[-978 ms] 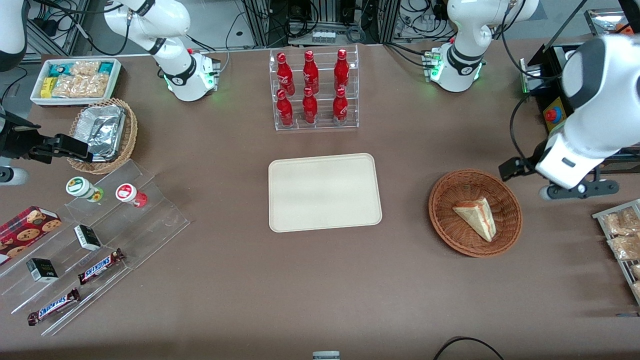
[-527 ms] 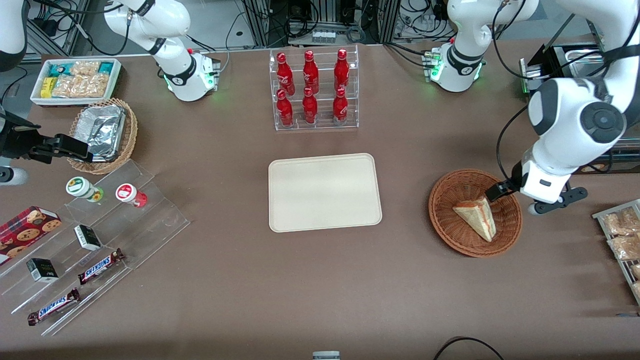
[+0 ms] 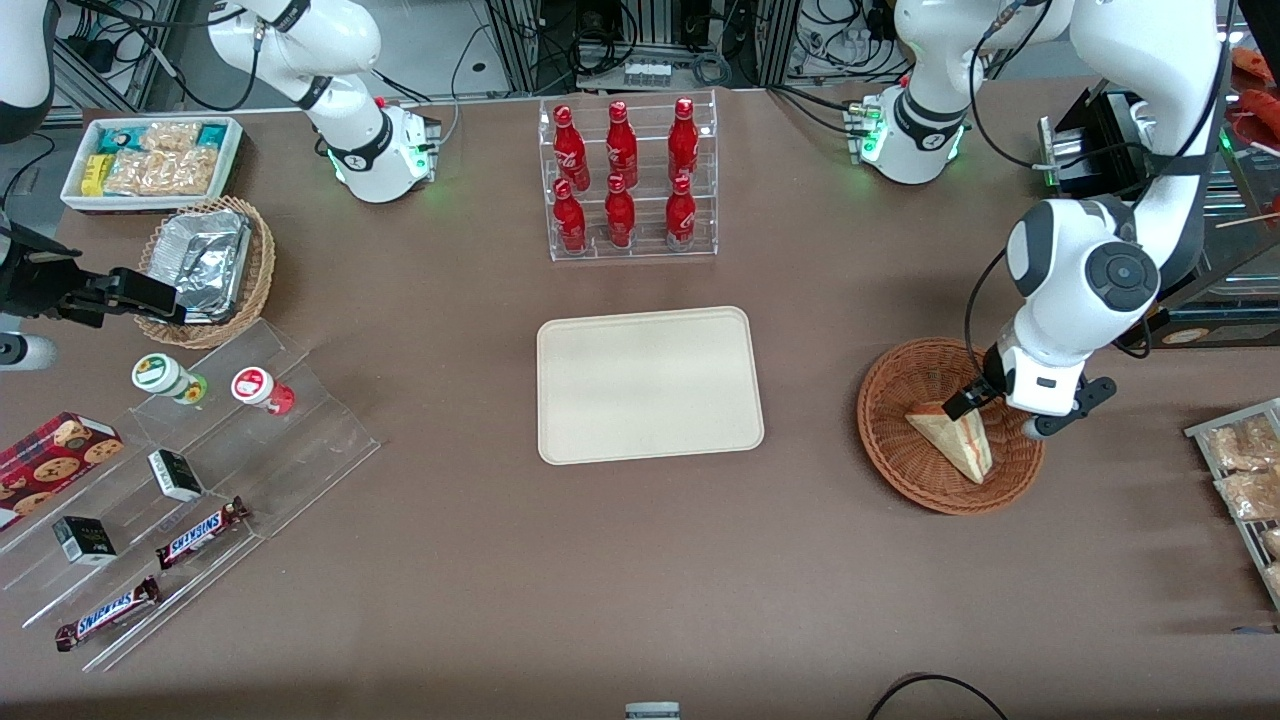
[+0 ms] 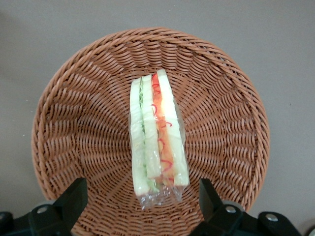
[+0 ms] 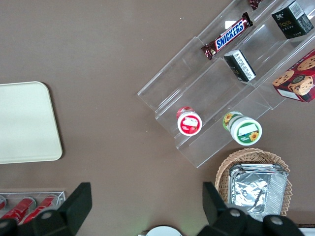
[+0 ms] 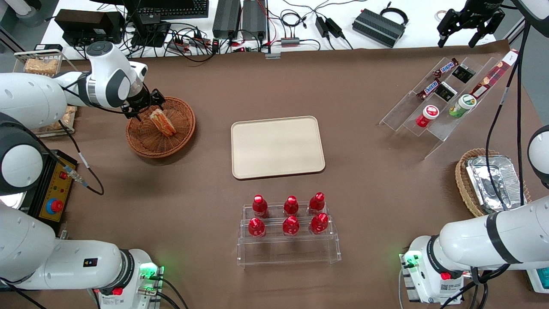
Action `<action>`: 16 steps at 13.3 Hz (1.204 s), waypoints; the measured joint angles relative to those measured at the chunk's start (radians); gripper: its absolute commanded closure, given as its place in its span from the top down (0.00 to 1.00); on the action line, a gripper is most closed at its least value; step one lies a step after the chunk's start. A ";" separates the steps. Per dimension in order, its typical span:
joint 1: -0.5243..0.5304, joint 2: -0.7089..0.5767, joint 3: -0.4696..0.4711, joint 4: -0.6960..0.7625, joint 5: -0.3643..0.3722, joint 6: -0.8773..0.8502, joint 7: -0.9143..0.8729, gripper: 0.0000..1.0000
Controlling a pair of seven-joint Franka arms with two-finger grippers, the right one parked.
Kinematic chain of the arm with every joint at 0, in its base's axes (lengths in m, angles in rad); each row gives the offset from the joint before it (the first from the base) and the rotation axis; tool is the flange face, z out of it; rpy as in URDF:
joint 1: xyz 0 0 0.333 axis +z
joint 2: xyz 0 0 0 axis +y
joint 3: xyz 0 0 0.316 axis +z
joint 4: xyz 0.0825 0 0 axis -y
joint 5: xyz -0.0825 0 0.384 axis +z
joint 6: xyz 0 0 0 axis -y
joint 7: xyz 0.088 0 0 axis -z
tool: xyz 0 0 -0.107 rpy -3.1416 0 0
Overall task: Place sandwich from basket to tray
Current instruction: 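Lower the left gripper and close it on the wrapped sandwich, then lift the sandwich and carry it over the beige tray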
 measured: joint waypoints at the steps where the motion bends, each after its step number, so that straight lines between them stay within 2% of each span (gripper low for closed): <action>1: 0.000 0.010 0.000 0.000 0.000 0.014 -0.005 1.00; 5: 0.000 0.054 0.000 -0.006 0.000 0.070 -0.008 1.00; 6: 0.000 0.065 -0.001 -0.007 0.000 0.086 -0.009 0.94; 8: 0.000 0.086 -0.003 -0.008 0.000 0.112 -0.009 0.22; 9: -0.001 0.094 -0.003 -0.008 0.000 0.118 -0.010 0.00; 16: -0.010 0.086 -0.006 0.014 0.001 0.100 -0.025 0.00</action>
